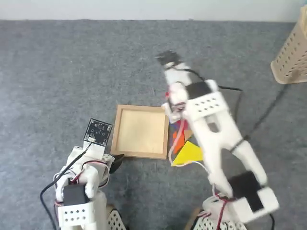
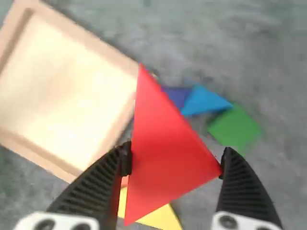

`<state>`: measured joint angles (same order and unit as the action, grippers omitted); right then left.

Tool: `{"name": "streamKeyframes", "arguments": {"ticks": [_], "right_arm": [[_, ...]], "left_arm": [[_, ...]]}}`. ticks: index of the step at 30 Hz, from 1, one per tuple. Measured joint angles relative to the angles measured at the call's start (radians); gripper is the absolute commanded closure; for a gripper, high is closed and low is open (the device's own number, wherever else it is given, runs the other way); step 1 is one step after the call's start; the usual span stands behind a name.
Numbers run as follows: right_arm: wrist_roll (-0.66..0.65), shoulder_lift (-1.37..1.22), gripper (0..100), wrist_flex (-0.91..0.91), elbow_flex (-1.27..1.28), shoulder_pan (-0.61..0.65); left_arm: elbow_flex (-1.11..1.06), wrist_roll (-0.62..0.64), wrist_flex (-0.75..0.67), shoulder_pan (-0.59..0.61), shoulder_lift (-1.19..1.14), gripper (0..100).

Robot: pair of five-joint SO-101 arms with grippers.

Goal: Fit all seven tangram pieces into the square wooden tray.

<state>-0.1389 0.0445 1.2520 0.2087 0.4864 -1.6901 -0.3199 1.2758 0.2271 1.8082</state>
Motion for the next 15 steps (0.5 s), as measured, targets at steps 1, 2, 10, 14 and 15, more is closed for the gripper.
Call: {"name": "streamKeyframes", "arguments": {"ticks": [1, 2, 10, 14, 15], "right_arm": [[0.006, -0.031, 79.4, 0.000, -0.018, 0.032], [0.018, -0.063, 79.4, 0.000, -0.040, 0.063], [0.239, -0.259, 79.4, -0.011, -0.130, 0.241], [0.399, -0.333, 79.0, -0.015, -0.187, 0.298], [0.442, -0.351, 79.0, -0.015, -0.201, 0.305]], "left_arm": [[0.000, 0.000, 0.000, 0.000, 0.000, 65], [0.000, 0.000, 0.000, 0.000, 0.000, 65], [0.000, 0.000, 0.000, 0.000, 0.000, 65], [0.000, 0.000, 0.000, 0.000, 0.000, 65], [0.000, 0.000, 0.000, 0.000, 0.000, 65]]}}
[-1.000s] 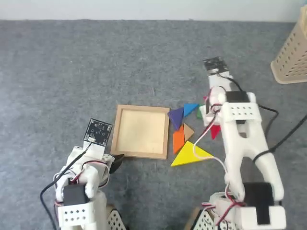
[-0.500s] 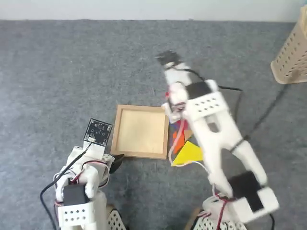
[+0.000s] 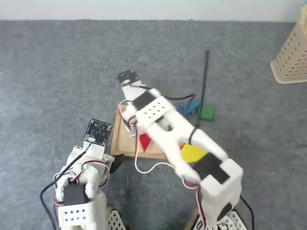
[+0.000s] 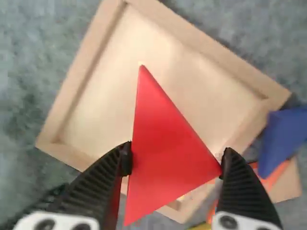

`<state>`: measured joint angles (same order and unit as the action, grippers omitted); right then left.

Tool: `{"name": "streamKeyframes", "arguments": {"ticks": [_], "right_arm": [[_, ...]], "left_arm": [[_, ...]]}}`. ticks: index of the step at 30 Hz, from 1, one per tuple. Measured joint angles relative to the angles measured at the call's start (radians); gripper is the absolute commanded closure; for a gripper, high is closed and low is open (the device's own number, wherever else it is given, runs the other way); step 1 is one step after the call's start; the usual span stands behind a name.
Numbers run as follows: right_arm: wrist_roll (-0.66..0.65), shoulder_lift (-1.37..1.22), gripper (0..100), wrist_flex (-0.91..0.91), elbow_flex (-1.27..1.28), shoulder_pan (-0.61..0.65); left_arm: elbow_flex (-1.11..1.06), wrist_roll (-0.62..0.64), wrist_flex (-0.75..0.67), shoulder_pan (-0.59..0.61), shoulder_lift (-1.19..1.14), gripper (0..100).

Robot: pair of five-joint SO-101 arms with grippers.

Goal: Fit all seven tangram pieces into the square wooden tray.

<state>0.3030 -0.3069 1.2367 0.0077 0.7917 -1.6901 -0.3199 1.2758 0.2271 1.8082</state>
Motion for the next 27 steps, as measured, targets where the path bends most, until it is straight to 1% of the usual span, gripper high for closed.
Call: {"name": "streamKeyframes", "arguments": {"ticks": [3, 5, 9, 11, 18, 22, 24, 27], "right_arm": [[0.095, -0.058, 78.9, 0.000, -0.035, 0.002], [0.114, -0.081, 78.6, 0.000, -0.057, 0.002], [0.118, -0.101, 69.6, 0.000, -0.092, 0.005], [0.115, -0.101, 66.6, 0.000, -0.095, 0.005], [0.069, -0.100, 67.1, 0.000, -0.098, 0.005], [0.055, -0.068, 72.7, 0.000, -0.097, 0.005], [0.031, 0.011, 77.5, 0.000, -0.092, -0.002], [-0.018, 0.173, 84.7, -0.020, 0.005, -0.041]], "left_arm": [[0.000, 0.000, 0.000, 0.000, 0.000, 65], [0.000, 0.000, 0.000, 0.000, 0.000, 65], [0.000, 0.000, 0.000, 0.000, 0.000, 65], [0.000, 0.000, 0.000, 0.000, 0.000, 65], [0.000, 0.000, 0.000, 0.000, 0.000, 65], [0.000, 0.000, 0.000, 0.000, 0.000, 65], [0.000, 0.000, 0.000, 0.000, 0.000, 65], [0.000, 0.000, 0.000, 0.000, 0.000, 65]]}}
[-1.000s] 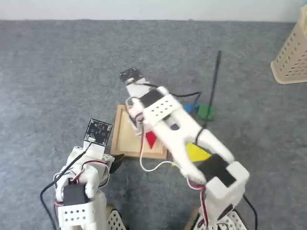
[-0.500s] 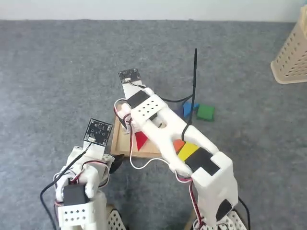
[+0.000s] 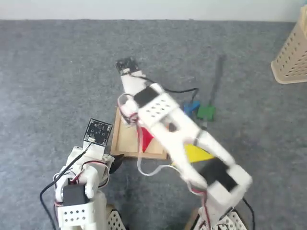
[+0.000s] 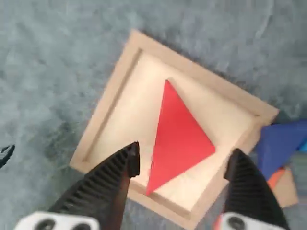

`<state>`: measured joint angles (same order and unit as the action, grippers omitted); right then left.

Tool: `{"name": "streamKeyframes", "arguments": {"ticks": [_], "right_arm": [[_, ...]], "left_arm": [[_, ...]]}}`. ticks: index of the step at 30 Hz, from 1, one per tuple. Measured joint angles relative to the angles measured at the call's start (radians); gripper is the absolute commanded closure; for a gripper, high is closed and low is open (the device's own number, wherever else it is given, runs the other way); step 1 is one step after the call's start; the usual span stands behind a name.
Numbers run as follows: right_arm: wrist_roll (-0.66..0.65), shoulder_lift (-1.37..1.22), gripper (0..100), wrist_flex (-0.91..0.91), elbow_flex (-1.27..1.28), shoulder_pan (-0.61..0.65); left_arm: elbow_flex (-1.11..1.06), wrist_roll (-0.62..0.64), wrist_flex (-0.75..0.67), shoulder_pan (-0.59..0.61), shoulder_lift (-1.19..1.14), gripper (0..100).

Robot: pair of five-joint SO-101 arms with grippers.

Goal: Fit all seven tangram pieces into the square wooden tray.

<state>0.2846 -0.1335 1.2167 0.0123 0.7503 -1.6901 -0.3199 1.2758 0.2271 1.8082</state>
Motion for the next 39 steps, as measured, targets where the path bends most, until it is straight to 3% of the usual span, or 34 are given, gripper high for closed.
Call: {"name": "streamKeyframes", "arguments": {"ticks": [6, 13, 19, 26, 39], "right_arm": [[-0.127, 0.325, 99.7, -0.227, 0.388, -0.107], [-0.324, 0.473, 98.3, -0.643, 0.875, -0.057], [-0.330, 0.437, 98.3, -0.727, 0.887, -0.048], [-0.331, 0.204, 98.3, -0.758, 0.804, -0.046], [-0.333, 0.052, 98.0, -0.773, 0.641, 0.097]], "left_arm": [[0.000, 0.000, 0.000, 0.000, 0.000, 65], [0.000, 0.000, 0.000, 0.000, 0.000, 65], [0.000, 0.000, 0.000, 0.000, 0.000, 65], [0.000, 0.000, 0.000, 0.000, 0.000, 65], [0.000, 0.000, 0.000, 0.000, 0.000, 65]]}}
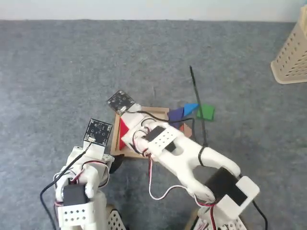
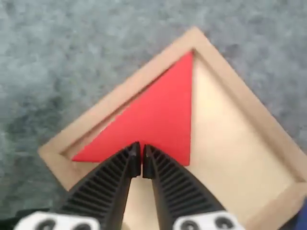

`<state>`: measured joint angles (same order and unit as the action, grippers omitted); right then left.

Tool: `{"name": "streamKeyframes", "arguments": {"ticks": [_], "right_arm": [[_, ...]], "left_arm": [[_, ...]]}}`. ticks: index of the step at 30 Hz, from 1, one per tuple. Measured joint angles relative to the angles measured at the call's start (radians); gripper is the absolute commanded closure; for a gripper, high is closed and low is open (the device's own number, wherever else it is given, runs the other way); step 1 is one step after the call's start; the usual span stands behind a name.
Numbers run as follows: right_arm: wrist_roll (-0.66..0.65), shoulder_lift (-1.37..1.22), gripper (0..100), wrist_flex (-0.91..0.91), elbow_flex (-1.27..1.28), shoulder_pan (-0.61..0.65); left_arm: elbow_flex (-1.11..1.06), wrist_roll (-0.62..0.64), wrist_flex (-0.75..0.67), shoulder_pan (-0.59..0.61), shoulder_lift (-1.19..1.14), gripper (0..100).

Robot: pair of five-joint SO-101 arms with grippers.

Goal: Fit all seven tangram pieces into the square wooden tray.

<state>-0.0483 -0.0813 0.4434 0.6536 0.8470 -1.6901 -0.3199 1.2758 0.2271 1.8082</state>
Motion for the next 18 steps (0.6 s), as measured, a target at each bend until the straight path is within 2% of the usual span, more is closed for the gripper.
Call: {"name": "streamKeyframes", "arguments": {"ticks": [4, 7, 13, 18], "right_arm": [[0.000, 0.006, 97.0, 0.009, -0.002, 0.003], [-0.002, 0.058, 91.3, 0.078, 0.003, -0.006], [0.061, 0.210, 88.3, 0.253, 0.003, -0.127], [0.098, 0.199, 88.3, 0.258, 0.021, -0.183]], "left_arm": [[0.000, 0.000, 0.000, 0.000, 0.000, 65], [0.000, 0.000, 0.000, 0.000, 0.000, 65], [0.000, 0.000, 0.000, 0.000, 0.000, 65], [0.000, 0.000, 0.000, 0.000, 0.000, 65]]}}
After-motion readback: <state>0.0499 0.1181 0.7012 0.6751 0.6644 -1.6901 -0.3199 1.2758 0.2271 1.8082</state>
